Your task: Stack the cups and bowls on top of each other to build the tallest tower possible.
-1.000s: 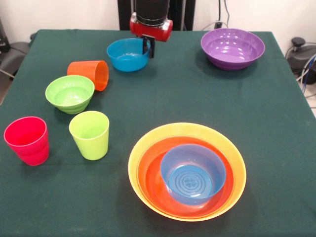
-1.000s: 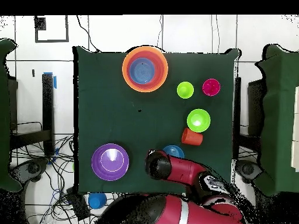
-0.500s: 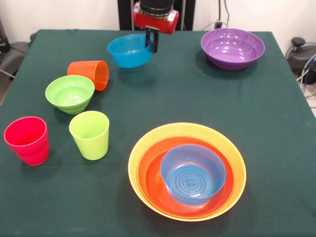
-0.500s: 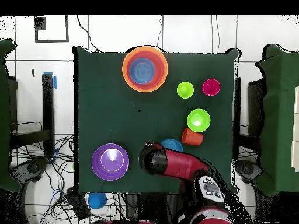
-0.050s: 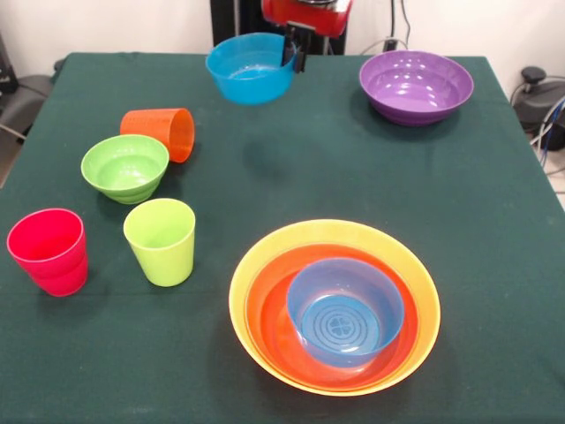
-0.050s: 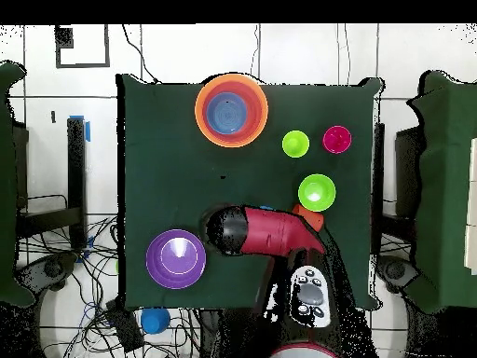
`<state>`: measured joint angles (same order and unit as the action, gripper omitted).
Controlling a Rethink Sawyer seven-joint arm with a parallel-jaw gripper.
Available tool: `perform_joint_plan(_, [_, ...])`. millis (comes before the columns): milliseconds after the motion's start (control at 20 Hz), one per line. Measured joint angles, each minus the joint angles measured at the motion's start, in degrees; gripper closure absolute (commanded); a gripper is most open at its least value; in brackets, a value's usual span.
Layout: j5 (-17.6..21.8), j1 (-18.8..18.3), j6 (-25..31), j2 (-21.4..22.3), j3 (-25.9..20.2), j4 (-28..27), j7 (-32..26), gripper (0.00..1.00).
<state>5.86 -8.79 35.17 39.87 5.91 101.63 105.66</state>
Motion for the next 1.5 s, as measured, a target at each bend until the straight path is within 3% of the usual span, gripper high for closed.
perform_joint_plan(200, [0.0,1.1,6.9,-0.7,0.0,-7.2,0.0,1.0])
perform_joint_plan(850, [-0.6,1.3,14.2,-7.0,-0.1,-27.9,0.0,1.0])
perform_joint_plan(1500, [-2.0,1.3,14.6,-8.8,-0.1,-30.6,0.0,1.0])
